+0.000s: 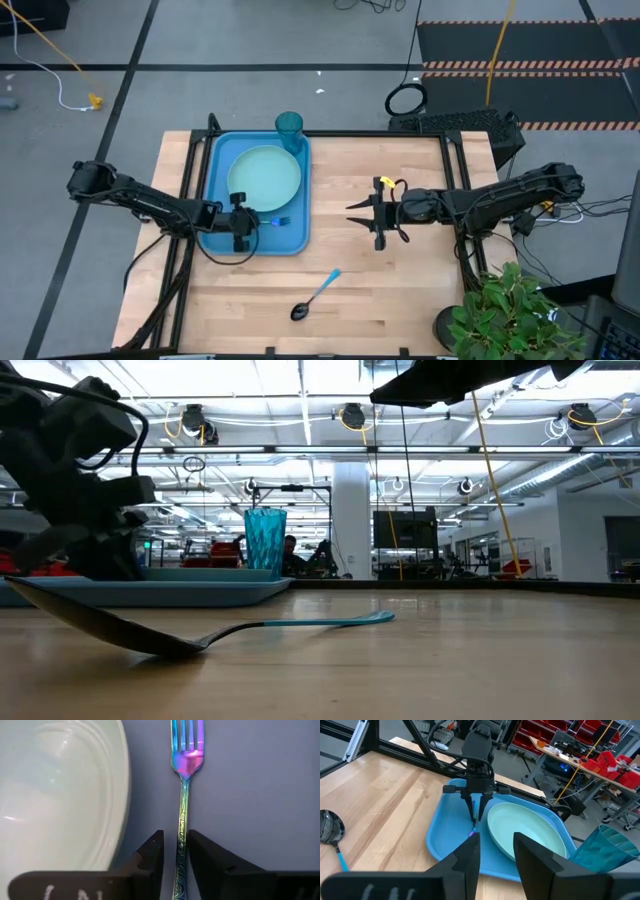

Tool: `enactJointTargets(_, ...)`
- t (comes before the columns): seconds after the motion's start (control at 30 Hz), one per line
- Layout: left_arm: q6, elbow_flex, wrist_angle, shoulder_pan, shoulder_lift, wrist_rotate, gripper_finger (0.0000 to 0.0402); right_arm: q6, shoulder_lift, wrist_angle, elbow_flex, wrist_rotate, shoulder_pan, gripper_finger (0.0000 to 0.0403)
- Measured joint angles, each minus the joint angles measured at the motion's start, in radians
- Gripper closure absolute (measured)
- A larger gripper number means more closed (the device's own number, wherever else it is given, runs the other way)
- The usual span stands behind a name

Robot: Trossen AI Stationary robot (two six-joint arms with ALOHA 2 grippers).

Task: Pick and place plate/cup/fork/spoon on tray
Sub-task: Put the blue fork on the blue tray to the bottom of the green plate

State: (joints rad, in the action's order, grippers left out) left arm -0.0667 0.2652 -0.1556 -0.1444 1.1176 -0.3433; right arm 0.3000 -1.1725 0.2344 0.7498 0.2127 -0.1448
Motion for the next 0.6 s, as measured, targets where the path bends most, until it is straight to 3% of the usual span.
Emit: enactJointTargets(0.6, -0.151, 0.116, -0.283, -0.002, -0.001, 0.100, 0.0302, -0.001, 0.000, -0.001, 0.000, 0.000, 0.000, 0.0291)
